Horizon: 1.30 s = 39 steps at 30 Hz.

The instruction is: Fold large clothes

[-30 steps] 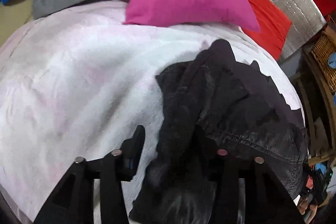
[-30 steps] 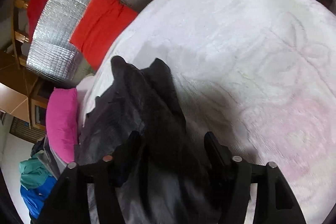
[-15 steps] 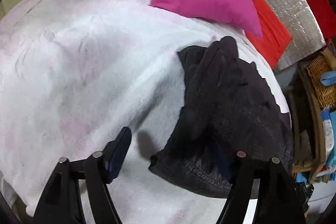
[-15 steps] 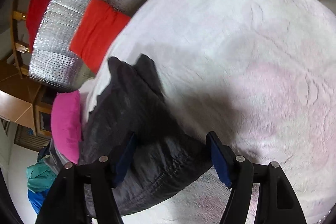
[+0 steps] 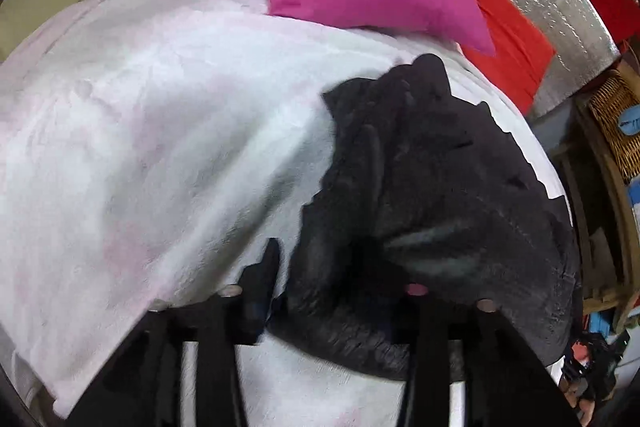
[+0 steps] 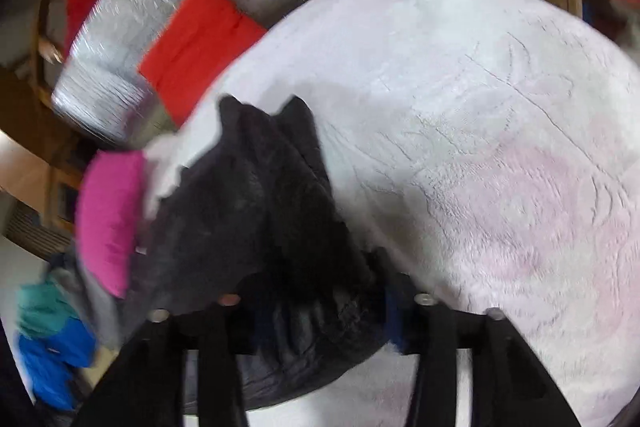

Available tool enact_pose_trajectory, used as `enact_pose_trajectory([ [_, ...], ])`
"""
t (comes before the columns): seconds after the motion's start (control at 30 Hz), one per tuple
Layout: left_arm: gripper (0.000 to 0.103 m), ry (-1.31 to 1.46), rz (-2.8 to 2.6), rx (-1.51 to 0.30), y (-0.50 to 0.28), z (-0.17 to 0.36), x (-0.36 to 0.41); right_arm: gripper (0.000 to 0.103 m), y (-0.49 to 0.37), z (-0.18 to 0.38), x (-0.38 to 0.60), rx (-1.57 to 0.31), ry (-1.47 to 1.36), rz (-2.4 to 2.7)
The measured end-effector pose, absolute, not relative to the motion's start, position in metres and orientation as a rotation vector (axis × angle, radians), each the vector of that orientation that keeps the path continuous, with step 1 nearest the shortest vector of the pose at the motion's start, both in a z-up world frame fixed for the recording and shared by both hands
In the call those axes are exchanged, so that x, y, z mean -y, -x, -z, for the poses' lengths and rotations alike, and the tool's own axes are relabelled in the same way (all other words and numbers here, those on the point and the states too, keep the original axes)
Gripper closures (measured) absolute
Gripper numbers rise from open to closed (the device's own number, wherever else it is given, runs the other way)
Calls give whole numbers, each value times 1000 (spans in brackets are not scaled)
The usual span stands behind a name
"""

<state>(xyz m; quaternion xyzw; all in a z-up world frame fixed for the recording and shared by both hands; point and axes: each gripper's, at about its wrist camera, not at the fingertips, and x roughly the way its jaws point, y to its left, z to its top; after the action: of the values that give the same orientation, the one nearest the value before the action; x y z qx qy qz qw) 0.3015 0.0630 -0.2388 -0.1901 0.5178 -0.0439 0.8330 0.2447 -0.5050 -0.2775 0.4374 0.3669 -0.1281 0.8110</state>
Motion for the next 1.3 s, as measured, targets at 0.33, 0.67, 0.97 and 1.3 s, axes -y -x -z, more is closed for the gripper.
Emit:
enact_pose_trajectory([
  [0.33, 31, 496, 134, -1076, -251, 229, -64, 26, -194, 281, 486, -749, -1132, 165],
  [0.67, 31, 199, 44, -970, -248, 217, -16, 25, -232, 313, 467, -800, -1209, 193],
  [0.97, 31, 86, 5, -866, -248, 201, -13, 34, -245, 303, 458, -764, -1106, 227],
  [1.3, 31, 44, 0, -832, -244, 194, -12, 35, -257, 304, 455, -789, -1041, 260],
])
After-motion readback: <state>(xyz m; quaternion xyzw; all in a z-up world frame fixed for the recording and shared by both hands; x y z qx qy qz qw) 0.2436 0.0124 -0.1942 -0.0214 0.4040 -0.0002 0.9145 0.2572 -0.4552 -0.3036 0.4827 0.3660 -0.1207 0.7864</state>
